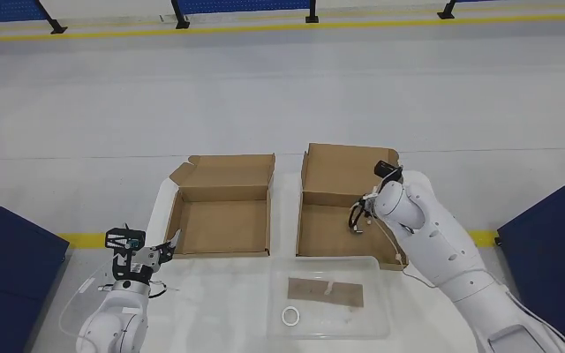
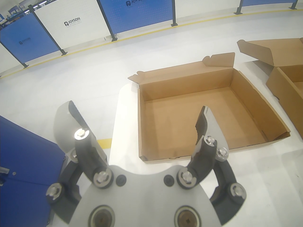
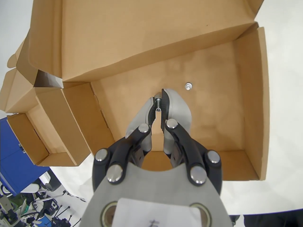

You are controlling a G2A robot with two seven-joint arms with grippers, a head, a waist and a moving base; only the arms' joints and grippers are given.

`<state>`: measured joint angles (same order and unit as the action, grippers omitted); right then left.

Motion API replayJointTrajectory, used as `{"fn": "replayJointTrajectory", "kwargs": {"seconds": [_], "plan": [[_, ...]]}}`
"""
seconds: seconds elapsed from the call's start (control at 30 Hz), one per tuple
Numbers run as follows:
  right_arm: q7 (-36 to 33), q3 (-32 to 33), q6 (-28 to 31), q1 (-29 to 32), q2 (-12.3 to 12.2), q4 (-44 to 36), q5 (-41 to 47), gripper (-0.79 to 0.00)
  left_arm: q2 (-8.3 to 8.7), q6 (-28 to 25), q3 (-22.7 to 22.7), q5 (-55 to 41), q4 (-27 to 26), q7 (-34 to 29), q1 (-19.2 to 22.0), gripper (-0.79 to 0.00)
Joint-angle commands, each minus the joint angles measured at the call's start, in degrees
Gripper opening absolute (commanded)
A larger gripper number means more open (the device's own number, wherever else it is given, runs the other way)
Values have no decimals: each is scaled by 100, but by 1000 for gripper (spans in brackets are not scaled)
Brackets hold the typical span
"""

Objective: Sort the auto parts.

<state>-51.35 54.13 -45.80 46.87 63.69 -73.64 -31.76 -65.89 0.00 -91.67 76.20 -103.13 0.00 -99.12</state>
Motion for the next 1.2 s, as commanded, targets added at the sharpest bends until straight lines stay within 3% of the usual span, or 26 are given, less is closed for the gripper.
{"fn": "replayJointTrajectory", "kwargs": {"seconds": [0.0, 0.5, 1.17], "plan": [[56, -77, 33, -92, 61, 237, 112, -785, 0, 0, 0, 0, 0, 0, 0, 0], [510, -504, 167, -535, 483, 1463, 729, -785, 0, 0, 0, 0, 0, 0, 0, 0], [764, -540, 215, -613, 688, 2015, 907, -785, 0, 0, 0, 0, 0, 0, 0, 0]]}}
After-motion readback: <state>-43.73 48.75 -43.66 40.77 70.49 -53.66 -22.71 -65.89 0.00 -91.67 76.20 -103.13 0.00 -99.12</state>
